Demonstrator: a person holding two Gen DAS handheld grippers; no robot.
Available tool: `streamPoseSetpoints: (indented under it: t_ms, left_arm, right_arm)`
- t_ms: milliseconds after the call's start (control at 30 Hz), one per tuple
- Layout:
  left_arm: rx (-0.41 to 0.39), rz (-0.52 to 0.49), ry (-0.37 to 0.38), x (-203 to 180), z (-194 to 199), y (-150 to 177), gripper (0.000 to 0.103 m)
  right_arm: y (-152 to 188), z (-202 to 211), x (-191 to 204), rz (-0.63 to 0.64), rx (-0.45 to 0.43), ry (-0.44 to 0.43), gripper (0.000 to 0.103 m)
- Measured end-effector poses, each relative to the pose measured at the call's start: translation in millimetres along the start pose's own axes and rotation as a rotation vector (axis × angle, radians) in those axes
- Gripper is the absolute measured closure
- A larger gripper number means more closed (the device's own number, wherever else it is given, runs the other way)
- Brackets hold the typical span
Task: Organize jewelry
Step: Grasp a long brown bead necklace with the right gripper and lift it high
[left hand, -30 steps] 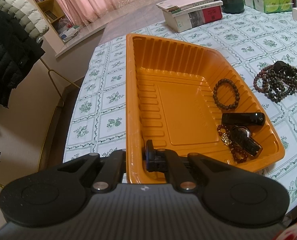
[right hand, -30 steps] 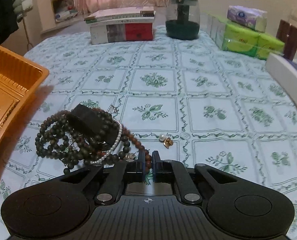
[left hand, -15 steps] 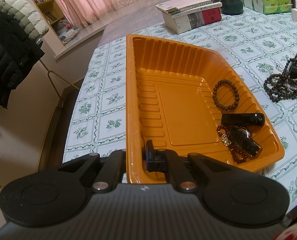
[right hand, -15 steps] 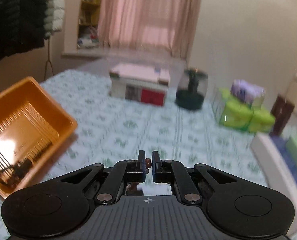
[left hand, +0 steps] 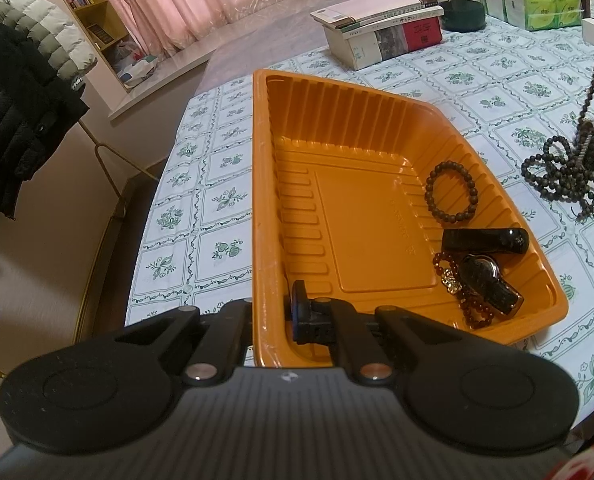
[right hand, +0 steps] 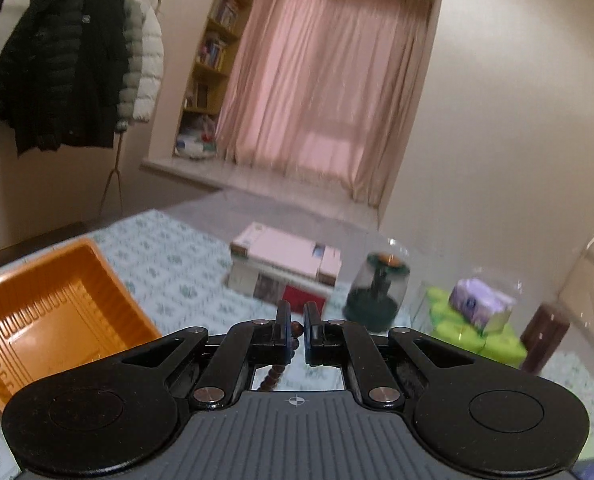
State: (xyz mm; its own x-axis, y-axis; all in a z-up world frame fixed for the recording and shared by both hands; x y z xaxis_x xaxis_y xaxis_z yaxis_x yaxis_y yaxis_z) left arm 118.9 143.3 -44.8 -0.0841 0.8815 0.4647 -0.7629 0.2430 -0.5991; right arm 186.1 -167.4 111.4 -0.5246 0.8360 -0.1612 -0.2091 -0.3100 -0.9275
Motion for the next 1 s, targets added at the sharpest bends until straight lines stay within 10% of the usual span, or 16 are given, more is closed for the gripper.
streamPoseSetpoints:
  t_ms: [567, 1000]
  left_arm:
    - [0.0, 0.001, 0.0, 0, 0, 0, 0.1]
    - [0.0, 0.001, 0.001, 0, 0, 0, 0.1]
  right_arm:
    - [-53, 20, -4, 0.056, -0.149, 0.025, 0.097]
    - [30, -43, 20, 0.034, 0.126, -0.099, 0.097]
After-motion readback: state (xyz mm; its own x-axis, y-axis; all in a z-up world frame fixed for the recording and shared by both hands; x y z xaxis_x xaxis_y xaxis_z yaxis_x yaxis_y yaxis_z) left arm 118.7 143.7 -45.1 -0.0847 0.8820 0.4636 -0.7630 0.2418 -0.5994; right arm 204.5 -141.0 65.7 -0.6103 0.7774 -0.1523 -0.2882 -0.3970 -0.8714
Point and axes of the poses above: each gripper's, at about its wrist camera, not at the fingertips, and z roughly against the way its jaws point, x to its left, y to its underside, the point moved 8 cm from there along -z, roughly the way its jaws point, and after that the axes turned 6 degrees about -y, right-handed, at the moved point
